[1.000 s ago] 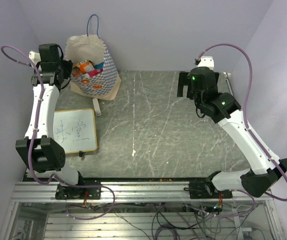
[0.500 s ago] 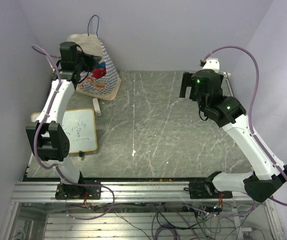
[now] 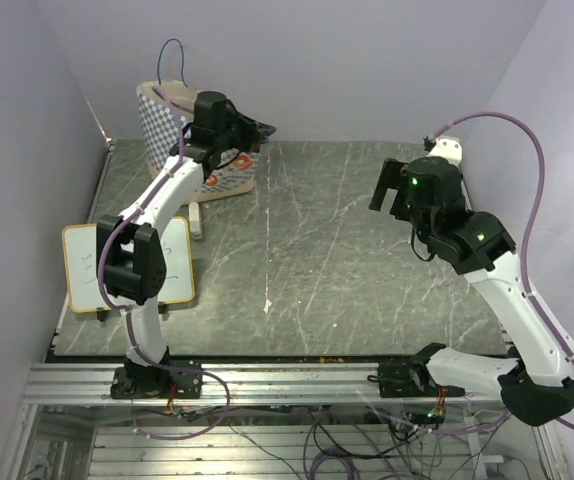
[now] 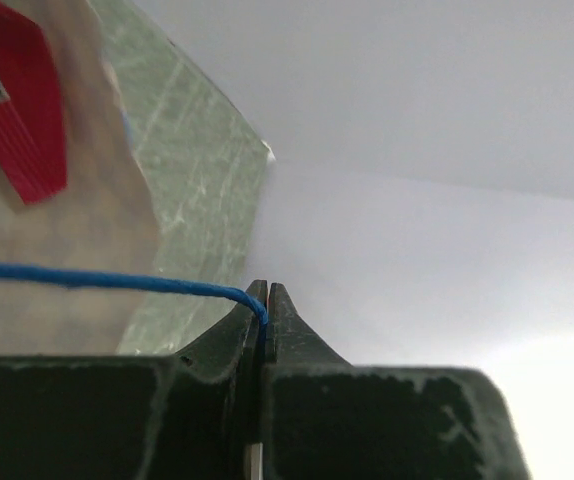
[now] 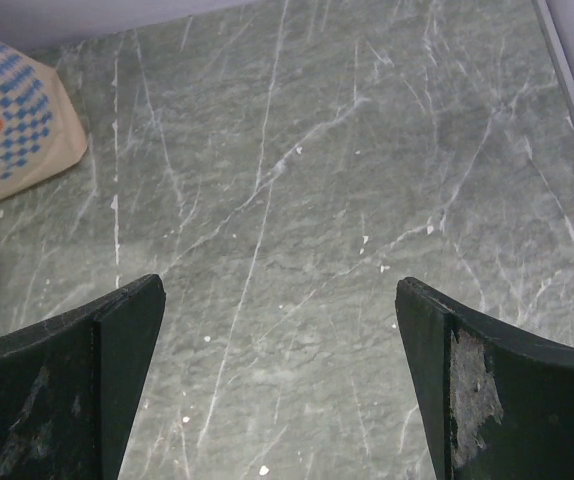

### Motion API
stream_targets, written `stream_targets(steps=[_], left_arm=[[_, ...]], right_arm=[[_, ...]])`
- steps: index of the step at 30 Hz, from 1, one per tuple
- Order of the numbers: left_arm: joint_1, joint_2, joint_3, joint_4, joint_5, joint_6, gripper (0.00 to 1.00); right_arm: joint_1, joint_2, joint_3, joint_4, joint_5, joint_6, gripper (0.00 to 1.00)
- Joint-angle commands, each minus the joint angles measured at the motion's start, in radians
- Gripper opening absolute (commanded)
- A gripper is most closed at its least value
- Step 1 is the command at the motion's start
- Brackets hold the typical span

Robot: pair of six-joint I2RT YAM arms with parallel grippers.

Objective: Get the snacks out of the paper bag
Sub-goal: Adjust the paper bag at the center of the board.

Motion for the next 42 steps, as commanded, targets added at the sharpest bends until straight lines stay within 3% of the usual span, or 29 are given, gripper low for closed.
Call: stream_targets(steps=[1, 11, 20, 31, 42], left_arm=[[-0.113, 0.021, 0.084, 0.139, 0.111, 0.002, 0.07], [-0.323, 0.079, 0.094, 0.163, 0.151, 0.013, 0.07], [-0.507, -0.050, -0.056, 0.076, 0.087, 0.085, 0.07], [-0.572, -0.476, -0.465, -0.090, -0.130, 0.075, 0.07], [-0.567, -0.981, -0.679, -0.452, -0.373, -0.054, 0.07]], right_arm=[[0.000, -0.053, -0.011, -0.064, 0.002, 0.080, 1.00], [0.000, -0.140, -0.025, -0.155, -0.023, 0.153, 1.00], [0.000, -0.187, -0.009, -0.239, -0.011, 0.123, 1.00], [0.000, -0.193, 0.026, -0.273, -0.106, 0.071, 1.00], [0.000, -0.127, -0.046, -0.171, -0.333, 0.041, 1.00]])
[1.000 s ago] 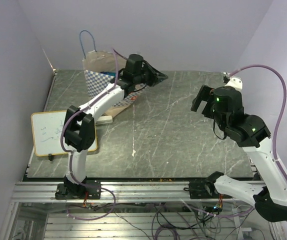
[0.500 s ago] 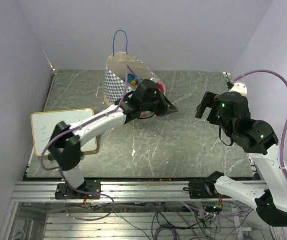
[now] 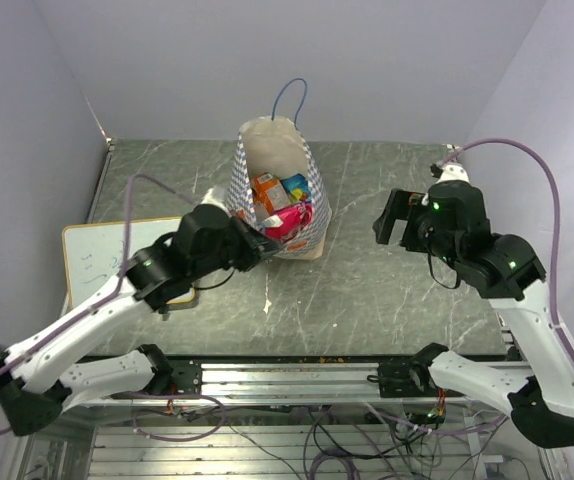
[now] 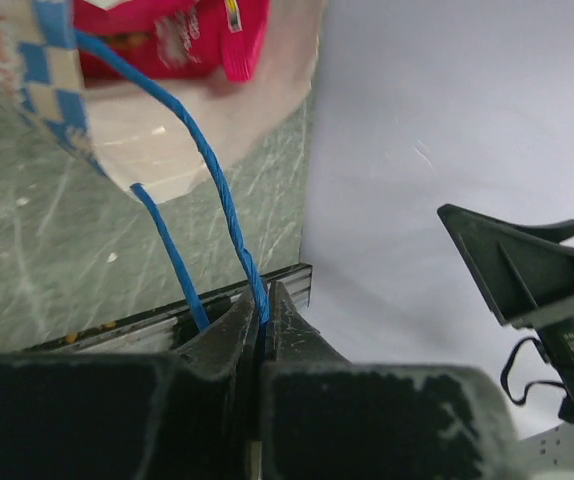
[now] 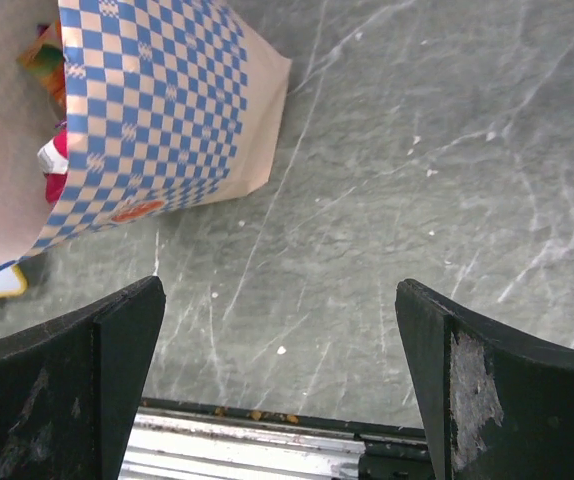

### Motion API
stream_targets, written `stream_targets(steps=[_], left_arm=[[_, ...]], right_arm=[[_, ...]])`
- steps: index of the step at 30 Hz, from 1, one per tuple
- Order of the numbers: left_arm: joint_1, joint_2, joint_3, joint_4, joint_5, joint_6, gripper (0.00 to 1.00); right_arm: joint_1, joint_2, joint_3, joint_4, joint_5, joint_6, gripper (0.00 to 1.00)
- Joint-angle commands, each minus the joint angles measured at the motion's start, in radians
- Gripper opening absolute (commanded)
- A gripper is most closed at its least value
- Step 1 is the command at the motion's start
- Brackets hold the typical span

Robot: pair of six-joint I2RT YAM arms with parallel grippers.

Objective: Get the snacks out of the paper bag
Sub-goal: Adjust the paper bag at the center of the board.

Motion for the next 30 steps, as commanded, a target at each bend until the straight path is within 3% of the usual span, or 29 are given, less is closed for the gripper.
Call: stream_targets(steps=[1, 7, 12, 18, 22, 30], left_arm=[[-0.012, -0.171, -0.042, -0.194, -0.108, -0.110, 0.07], [-0.011, -0.354, -0.048, -0.396, -0.233, -0.181, 0.07], [-0.012, -0.432, 0.016, -0.515, -0.325, -0.193, 0.07], [-0.012, -0.384, 0.071, -0.476, -0.341, -0.108, 0.07], [-0.011, -0.311, 0.157, -0.490, -0.366, 0.006, 0.07], [-0.011, -0.211, 0.263, -0.440, -0.430, 0.202, 0.07]], right_arm=[[0.000, 0.058, -0.018, 0.074, -0.126, -0.043, 1.00], [0.000, 0.171, -0.020, 0.284, -0.338, -0.137, 1.00], [0.000, 0.334, 0.071, 0.427, -0.377, -0.112, 1.00], [-0.023, 0.568, 0.267, 0.473, -0.351, -0.077, 1.00], [-0.096, 0.682, 0.374, 0.526, -0.441, -0.014, 1.00], [-0.207, 0.880, 0.584, 0.568, -0.550, -0.022, 0.76]])
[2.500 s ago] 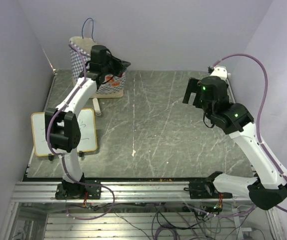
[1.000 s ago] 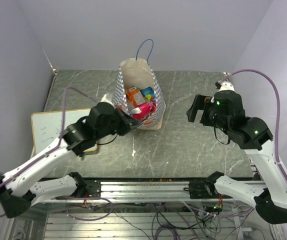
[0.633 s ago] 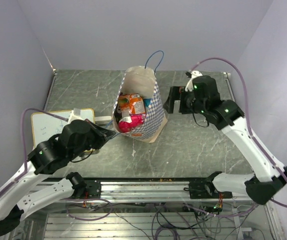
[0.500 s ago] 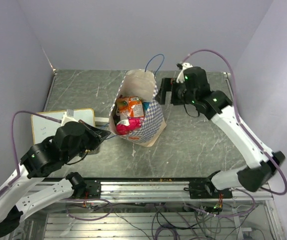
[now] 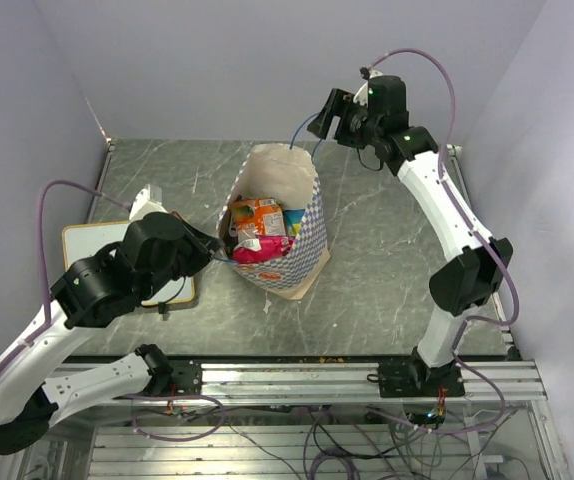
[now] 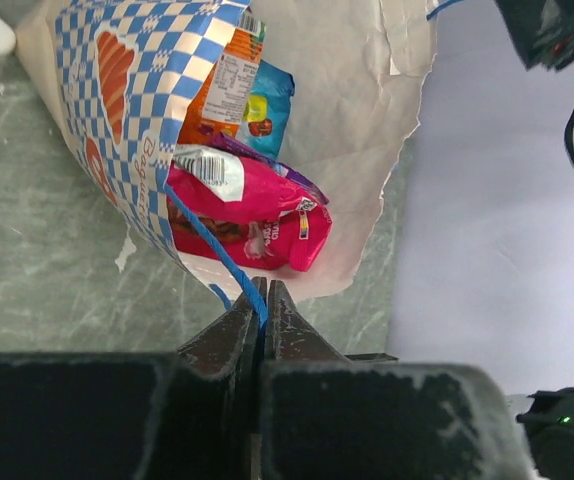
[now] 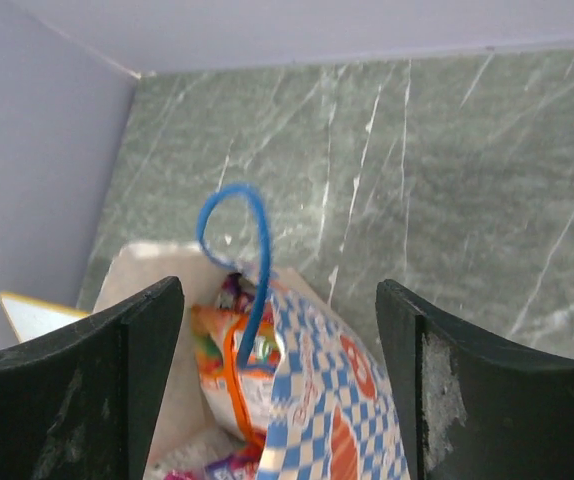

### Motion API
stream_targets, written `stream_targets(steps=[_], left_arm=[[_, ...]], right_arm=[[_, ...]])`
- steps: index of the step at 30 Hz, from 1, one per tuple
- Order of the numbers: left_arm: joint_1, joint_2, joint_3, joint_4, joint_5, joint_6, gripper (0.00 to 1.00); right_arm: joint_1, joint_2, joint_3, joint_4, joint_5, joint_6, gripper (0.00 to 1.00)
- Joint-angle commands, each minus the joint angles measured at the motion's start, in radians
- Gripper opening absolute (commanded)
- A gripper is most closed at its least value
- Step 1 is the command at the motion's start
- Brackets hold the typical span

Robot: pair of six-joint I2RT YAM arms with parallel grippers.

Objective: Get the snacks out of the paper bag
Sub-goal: Adjust the paper bag at the center of the board.

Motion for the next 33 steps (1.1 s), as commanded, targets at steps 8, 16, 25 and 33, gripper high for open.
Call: stream_targets(steps=[8, 16, 25, 33], left_arm=[[-0.008, 0.167, 0.261, 0.017, -0.083, 0.336, 0.07], [0.009, 0.266, 0.390, -0.001, -0.084, 0.473, 0.07], [0.112, 0.288, 0.443, 0.036, -0.025, 0.540, 0.07], [0.306, 0.342, 0.459, 0.058, 0.160, 0.557, 0.07]], right_arm=[[-0.062, 0.101, 0.138, 0.078, -0.027, 0.013, 0.04], [-0.073, -0.089, -0.042, 0.127, 0.108, -0.037, 0.00], [-0.074, -0.312, -0.226, 0.042, 0.134, -0.011, 0.00], [-0.072, -0.444, -0.326, -0.041, 0.055, 0.073, 0.00]])
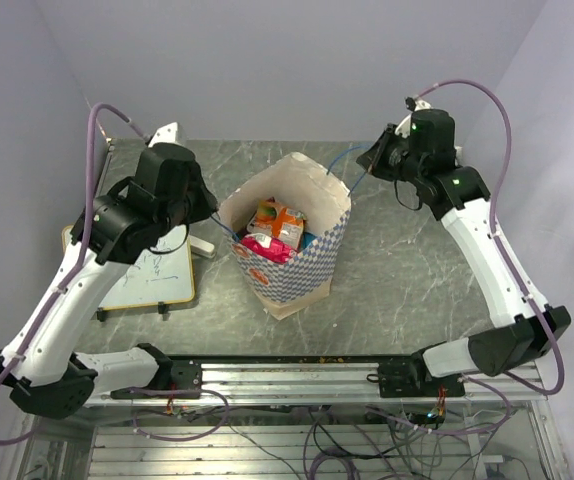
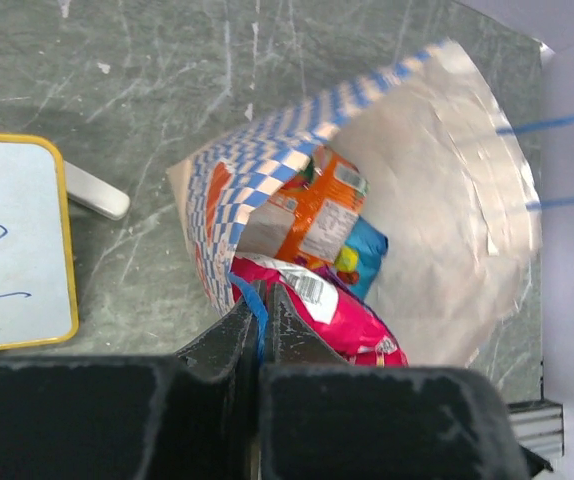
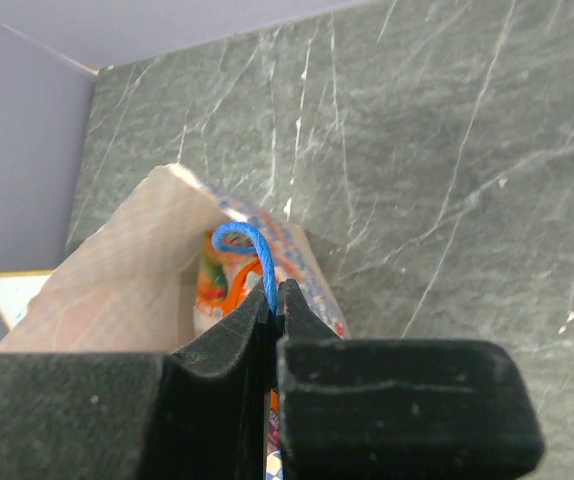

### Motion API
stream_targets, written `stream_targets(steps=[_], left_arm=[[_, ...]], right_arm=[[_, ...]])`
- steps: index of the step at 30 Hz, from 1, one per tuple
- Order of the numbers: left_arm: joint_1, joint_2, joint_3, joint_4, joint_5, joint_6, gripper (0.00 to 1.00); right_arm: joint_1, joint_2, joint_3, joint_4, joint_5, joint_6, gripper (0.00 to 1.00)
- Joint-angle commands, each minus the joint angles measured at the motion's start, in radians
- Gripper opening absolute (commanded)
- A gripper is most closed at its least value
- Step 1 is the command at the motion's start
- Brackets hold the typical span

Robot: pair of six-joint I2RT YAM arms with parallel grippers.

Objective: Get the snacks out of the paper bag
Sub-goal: Adjust the paper bag at the center of the board.

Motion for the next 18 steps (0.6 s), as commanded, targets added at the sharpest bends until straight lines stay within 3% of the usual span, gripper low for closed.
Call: stream_targets(steps=[1, 9, 16, 18], left_arm=[[0.135, 0.012, 0.078, 0.136, 0.139, 0.031, 0.07], [0.284, 0.059, 0.062, 0.174, 0.335, -0.003, 0.07], [0.302, 0.010, 0.012, 0.143, 0.338, -0.041, 0.08], [0.303, -0.011, -0.018, 0.142, 0.337, -0.060, 0.15]], right_arm=[[-0.005, -0.082, -0.029, 0.023, -0.071, 0.077, 0.00], [0.018, -0.184, -0.142, -0.001, -0.128, 0.131, 0.00], [0.018, -0.146, -0.097, -0.030, -0.117, 0.026, 0.01], [0.018, -0.111, -0.054, -0.045, -0.134, -0.015, 0.06]])
